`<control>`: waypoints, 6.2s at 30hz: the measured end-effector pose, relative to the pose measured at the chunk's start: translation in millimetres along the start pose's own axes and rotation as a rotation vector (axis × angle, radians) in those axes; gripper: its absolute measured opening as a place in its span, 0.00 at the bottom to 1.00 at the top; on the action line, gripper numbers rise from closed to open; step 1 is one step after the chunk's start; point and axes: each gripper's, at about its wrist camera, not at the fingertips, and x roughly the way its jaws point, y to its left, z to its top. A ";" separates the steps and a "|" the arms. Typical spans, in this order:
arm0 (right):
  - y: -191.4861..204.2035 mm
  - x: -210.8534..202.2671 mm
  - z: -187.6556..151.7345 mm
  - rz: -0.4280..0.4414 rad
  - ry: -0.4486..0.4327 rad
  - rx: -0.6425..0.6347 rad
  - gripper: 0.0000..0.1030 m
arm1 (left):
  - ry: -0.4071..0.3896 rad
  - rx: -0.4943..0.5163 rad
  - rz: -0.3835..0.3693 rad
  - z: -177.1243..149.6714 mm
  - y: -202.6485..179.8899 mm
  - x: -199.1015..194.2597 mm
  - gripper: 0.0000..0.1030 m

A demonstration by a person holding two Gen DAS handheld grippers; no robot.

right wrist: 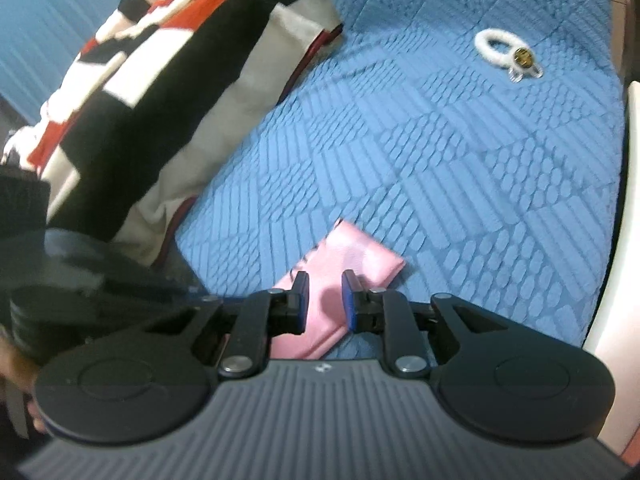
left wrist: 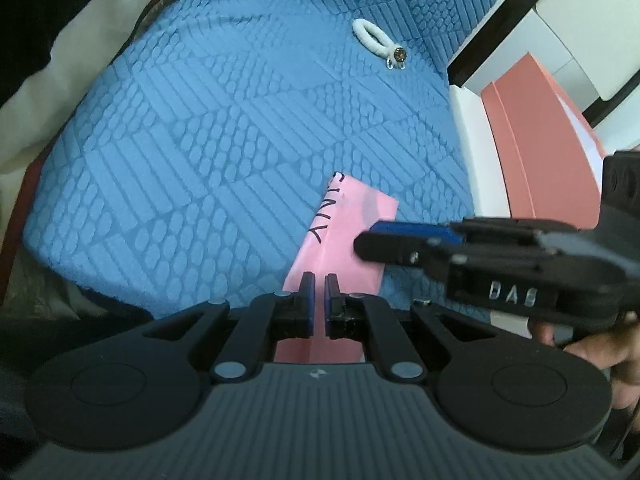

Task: Organize objects
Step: 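Grasp the folded pink bag with the left gripper while the right gripper pinches it, then hold the pink strip upright with the left gripper while the right gripper releases it, then move the right gripper to the white fluffy ring and grasp it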

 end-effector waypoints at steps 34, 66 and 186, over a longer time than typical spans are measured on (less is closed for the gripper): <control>-31.6 -2.9 7.0 0.050 -0.036 0.316 0.18 | -0.142 0.207 0.002 -16.4 -52.6 -2.4 0.41; -29.6 -8.6 12.1 0.270 -0.105 0.426 0.55 | -0.253 0.008 -0.087 -8.9 -29.5 -32.1 0.12; -11.4 -34.2 140.9 -0.511 -0.267 0.152 0.11 | -0.249 0.015 -0.007 131.2 31.6 -7.2 0.16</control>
